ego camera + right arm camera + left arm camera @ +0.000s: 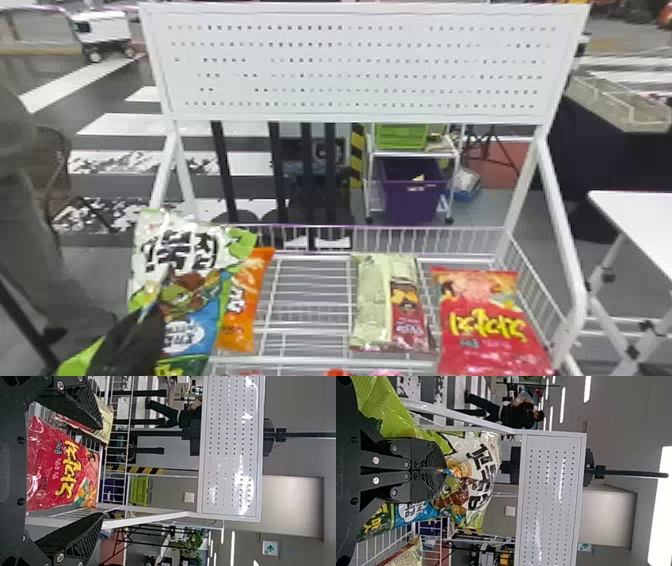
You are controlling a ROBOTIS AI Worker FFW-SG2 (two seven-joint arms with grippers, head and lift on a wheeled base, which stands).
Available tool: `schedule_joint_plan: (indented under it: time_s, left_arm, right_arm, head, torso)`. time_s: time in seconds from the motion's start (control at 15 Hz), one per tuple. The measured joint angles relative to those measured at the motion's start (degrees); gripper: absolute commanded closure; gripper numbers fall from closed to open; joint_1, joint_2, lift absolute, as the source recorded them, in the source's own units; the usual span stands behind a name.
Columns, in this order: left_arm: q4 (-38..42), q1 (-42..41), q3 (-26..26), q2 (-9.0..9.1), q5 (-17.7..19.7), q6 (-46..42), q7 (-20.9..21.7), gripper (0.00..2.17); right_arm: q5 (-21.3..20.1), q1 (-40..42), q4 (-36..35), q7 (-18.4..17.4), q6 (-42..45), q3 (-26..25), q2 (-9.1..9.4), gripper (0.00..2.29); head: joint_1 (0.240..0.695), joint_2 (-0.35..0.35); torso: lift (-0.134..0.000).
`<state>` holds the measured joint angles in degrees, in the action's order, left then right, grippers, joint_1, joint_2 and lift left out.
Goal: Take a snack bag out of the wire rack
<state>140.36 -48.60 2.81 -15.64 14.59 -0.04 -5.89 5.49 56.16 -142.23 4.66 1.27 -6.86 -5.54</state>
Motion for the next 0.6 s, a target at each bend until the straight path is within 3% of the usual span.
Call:
schedule_joint_plan:
  time_s: [0.6]
  left_arm:
    - [0.2, -0.3, -0.1, -0.09, 0.0, 0.0, 0.0, 2.1]
  right_arm:
    - [0.0, 0.1, -0.1, 0.0, 0.0, 0.0, -0.07, 0.12]
  head:
    - [0.499, 0.0]
  torso:
    - [0.0]
